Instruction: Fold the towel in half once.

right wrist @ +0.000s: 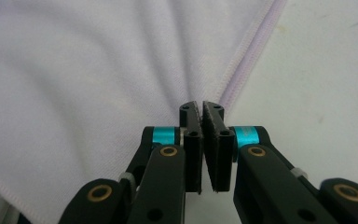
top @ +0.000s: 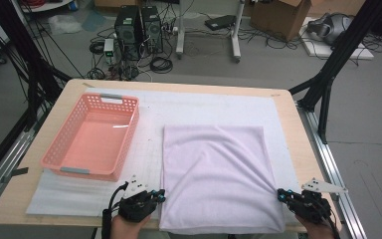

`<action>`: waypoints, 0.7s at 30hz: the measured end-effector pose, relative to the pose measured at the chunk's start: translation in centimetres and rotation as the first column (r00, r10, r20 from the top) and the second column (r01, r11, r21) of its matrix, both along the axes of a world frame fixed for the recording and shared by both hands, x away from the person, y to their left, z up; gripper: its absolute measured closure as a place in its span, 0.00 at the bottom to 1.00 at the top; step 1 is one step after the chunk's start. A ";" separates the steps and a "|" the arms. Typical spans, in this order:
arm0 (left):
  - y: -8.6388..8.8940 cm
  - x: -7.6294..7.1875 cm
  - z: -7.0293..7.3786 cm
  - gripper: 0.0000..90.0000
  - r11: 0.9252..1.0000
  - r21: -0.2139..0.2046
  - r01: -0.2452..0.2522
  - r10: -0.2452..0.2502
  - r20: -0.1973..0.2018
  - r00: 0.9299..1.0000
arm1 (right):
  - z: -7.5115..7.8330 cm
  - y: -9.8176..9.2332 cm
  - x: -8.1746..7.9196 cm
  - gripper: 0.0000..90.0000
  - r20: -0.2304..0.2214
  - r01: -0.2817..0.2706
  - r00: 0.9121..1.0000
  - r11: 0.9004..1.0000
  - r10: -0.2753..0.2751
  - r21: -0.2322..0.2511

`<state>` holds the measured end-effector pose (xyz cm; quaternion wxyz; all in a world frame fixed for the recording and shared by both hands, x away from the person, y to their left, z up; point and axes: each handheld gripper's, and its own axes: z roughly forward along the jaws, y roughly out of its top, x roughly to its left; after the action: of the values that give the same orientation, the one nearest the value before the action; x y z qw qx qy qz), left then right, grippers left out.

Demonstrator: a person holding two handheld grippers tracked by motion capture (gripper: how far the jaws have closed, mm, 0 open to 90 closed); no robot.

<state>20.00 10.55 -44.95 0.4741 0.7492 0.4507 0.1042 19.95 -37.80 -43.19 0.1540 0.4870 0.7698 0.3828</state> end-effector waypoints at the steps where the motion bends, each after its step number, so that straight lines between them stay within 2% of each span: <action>1: 0.1 0.0 0.0 0.99 1.000 -0.004 0.002 -0.002 0.006 1.000 | 0.1 0.0 -0.1 0.96 -0.003 -0.002 1.000 1.000 0.002 -0.008; 2: 0.1 0.1 0.1 0.94 1.000 -0.010 -0.006 0.006 0.016 1.000 | 0.2 -0.1 -0.2 0.96 -0.012 -0.006 1.000 1.000 0.006 -0.015; 3: 0.1 0.4 0.3 0.82 1.000 -0.021 -0.017 0.018 0.023 1.000 | 0.1 0.0 -0.2 0.96 -0.034 -0.013 0.999 1.000 0.012 -0.023; 4: 0.0 0.6 0.4 0.75 0.999 -0.029 -0.019 0.020 0.030 0.999 | 0.1 0.1 -0.2 0.96 -0.038 -0.015 0.999 0.999 0.014 -0.046; 6: -0.2 1.4 0.5 0.68 0.999 -0.033 -0.027 0.028 0.034 0.999 | 0.0 0.3 -0.1 0.94 -0.047 -0.026 0.999 0.998 0.023 -0.057; 7: -0.4 1.8 0.6 0.66 0.999 -0.027 -0.026 0.027 0.035 0.999 | 0.0 0.4 0.0 0.89 -0.038 -0.028 0.999 0.998 0.026 -0.056; 10: -0.9 3.3 0.6 0.67 1.000 0.008 -0.026 0.026 0.027 0.999 | 0.1 0.5 0.0 0.83 -0.016 -0.029 0.999 0.999 0.028 -0.033; 14: -2.0 4.7 0.1 0.70 0.998 0.064 -0.022 0.022 0.001 1.000 | 0.0 0.5 0.0 0.81 -0.011 -0.032 0.999 0.999 0.032 -0.028; 16: -2.8 4.7 -0.1 0.74 0.994 0.111 -0.018 0.015 0.027 1.000 | -0.1 0.4 0.0 0.81 -0.007 -0.025 1.000 1.000 0.025 -0.015; 17: -3.1 4.6 -0.1 0.80 0.990 0.139 -0.031 0.025 0.049 0.999 | -0.1 0.3 0.0 0.81 -0.010 -0.023 1.000 1.000 0.022 -0.010; 18: -3.1 4.5 -0.1 0.87 0.987 0.155 -0.050 0.042 0.054 0.998 | -0.1 0.3 0.0 0.80 -0.008 -0.022 1.000 1.000 0.022 -0.012; 19: -3.0 4.6 0.0 0.94 0.987 0.150 -0.057 0.050 0.048 0.998 | -0.1 0.3 0.0 0.80 -0.010 -0.020 1.000 1.000 0.020 -0.007; 21: -2.7 4.5 0.2 0.97 0.985 0.148 -0.086 0.078 0.059 0.995 | 0.0 0.2 -0.1 0.80 -0.011 -0.019 1.000 1.000 0.019 -0.004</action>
<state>24.50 7.83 -44.75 0.4231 0.7608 0.4592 0.1770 19.90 -37.58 -43.23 0.1470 0.4816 0.7759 0.3801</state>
